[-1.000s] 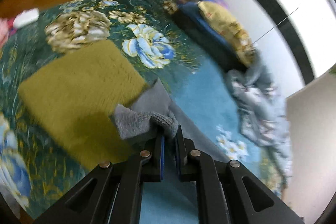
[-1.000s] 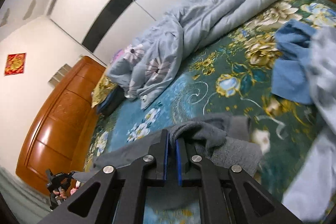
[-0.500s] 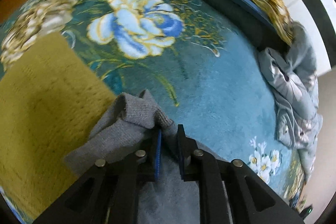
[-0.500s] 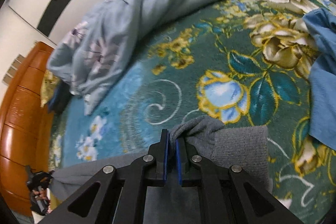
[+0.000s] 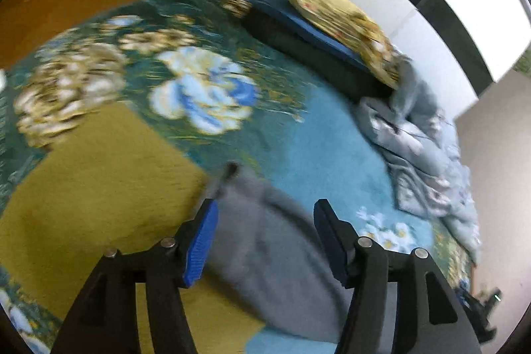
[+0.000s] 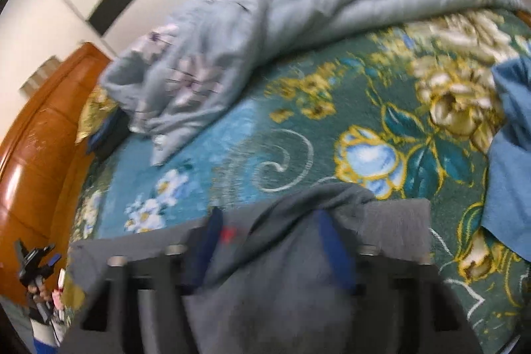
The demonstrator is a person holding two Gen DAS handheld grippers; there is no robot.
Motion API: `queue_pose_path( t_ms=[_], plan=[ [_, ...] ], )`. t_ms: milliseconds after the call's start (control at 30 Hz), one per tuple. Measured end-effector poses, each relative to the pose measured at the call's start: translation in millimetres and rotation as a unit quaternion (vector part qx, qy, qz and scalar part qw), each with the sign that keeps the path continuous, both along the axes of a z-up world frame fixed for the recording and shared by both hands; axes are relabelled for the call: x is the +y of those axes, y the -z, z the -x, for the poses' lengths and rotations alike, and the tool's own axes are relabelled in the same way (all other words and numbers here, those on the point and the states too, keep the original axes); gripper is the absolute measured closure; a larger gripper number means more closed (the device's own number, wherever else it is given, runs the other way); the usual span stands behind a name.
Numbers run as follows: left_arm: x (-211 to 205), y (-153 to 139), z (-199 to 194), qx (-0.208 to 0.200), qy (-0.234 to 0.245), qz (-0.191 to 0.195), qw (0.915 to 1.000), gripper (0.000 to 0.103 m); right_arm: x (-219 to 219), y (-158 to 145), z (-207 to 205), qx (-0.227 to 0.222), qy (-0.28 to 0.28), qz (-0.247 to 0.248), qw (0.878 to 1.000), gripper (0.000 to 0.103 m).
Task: Fold clothes
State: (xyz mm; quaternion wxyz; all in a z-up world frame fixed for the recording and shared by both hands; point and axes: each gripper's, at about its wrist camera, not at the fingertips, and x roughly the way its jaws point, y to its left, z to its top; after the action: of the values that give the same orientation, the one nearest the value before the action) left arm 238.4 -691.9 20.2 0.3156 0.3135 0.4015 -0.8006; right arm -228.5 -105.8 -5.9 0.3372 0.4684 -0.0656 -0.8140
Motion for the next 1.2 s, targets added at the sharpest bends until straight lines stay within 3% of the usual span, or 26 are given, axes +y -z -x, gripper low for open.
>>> queue_pose_path(
  t_ms=[133, 267, 400, 600, 733, 900, 1000, 1067, 1200],
  plan=[
    [-1, 32, -9, -0.013, -0.013, -0.032, 0.9993, 0.041, 23, -23, -41, 0.053, -0.019, 0.008, 0.998, 0.032],
    [-4, 54, -13, 0.002, -0.03, -0.044, 0.9986, 0.041, 66, -20, -71, 0.073, -0.001, 0.005, 0.997, 0.027],
    [-5, 61, -14, 0.009, -0.052, -0.032, 0.9981, 0.041, 111, 8, -75, 0.034, 0.042, 0.01, 0.998, 0.026],
    [-5, 63, -16, 0.034, -0.059, -0.024, 0.9974, 0.041, 128, 50, -58, -0.057, 0.069, 0.091, 0.992, 0.026],
    [-4, 62, -18, 0.043, -0.063, -0.014, 0.997, 0.058, 137, 71, -61, -0.103, 0.094, 0.146, 0.979, 0.026],
    [-6, 66, -15, 0.065, -0.07, -0.024, 0.9951, 0.058, 144, 79, -72, -0.111, 0.11, 0.169, 0.973, 0.027],
    [-4, 67, -13, 0.067, -0.073, -0.029, 0.9946, 0.058, 141, 82, -68, -0.112, 0.132, 0.18, 0.968, 0.035],
    [-3, 67, -14, 0.069, -0.073, -0.032, 0.9945, 0.058, 141, 85, -64, -0.115, 0.15, 0.196, 0.962, 0.047],
    [-6, 68, -19, 0.082, -0.076, -0.049, 0.9925, 0.058, 134, 89, -63, -0.125, 0.166, 0.209, 0.956, 0.056]
  ],
)
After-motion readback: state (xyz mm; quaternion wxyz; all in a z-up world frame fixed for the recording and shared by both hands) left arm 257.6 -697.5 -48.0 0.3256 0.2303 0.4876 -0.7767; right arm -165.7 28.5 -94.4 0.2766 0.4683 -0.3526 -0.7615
